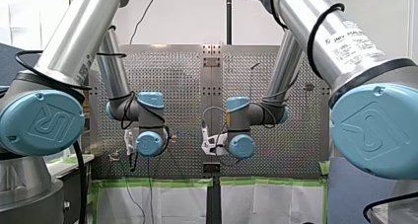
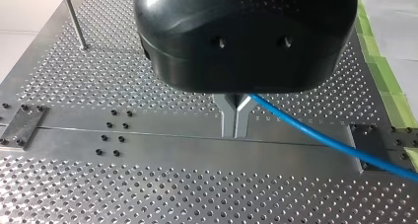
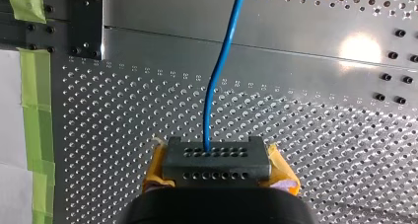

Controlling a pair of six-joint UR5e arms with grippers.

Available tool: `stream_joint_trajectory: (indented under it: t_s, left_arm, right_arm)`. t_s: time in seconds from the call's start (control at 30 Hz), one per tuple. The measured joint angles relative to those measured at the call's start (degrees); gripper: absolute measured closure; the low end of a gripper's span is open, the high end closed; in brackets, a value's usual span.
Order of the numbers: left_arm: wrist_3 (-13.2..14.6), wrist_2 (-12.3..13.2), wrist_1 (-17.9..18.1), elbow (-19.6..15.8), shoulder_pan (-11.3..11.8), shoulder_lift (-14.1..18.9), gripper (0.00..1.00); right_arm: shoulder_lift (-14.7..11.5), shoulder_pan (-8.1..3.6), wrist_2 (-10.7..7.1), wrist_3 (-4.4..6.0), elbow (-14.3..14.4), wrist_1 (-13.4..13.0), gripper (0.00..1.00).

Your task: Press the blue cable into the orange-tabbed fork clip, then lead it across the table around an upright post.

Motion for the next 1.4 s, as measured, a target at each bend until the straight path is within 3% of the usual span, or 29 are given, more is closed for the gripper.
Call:
stream_joint_trajectory:
  t_s: [0.23,0.47,0.77,1.07,1.23,1.4]
  left_arm:
    - [0.66,0.75,-0.73,0.75,0.22,-0.74,1.0]
    - [1.37,2.52,-4.0,2.36,0.34,-3.32,1.0]
    - [1.41,2.64,-7.96,2.45,0.35,-3.58,1.0]
    - [1.14,2.91,-8.15,2.43,0.55,-3.62,1.0]
    - [-0.73,3.89,-6.64,3.35,0.39,-2.16,1.0]
    - [-3.15,3.94,-7.1,3.66,0.66,0.21,1.0]
  right_arm:
    - [0.02,0.0,0.0,0.0,0.01,0.01,1.0]
    - [0.02,0.0,0.0,0.0,0.01,0.02,1.0]
    - [0.02,0.0,0.0,0.0,0.01,0.01,1.0]
    - [0.0,0.03,0.03,0.03,-0.03,0.05,1.0]
    - [-1.41,1.43,1.43,1.43,-1.43,1.45,1.0]
    - [-4.05,3.51,4.07,4.07,-4.08,4.08,1.0]
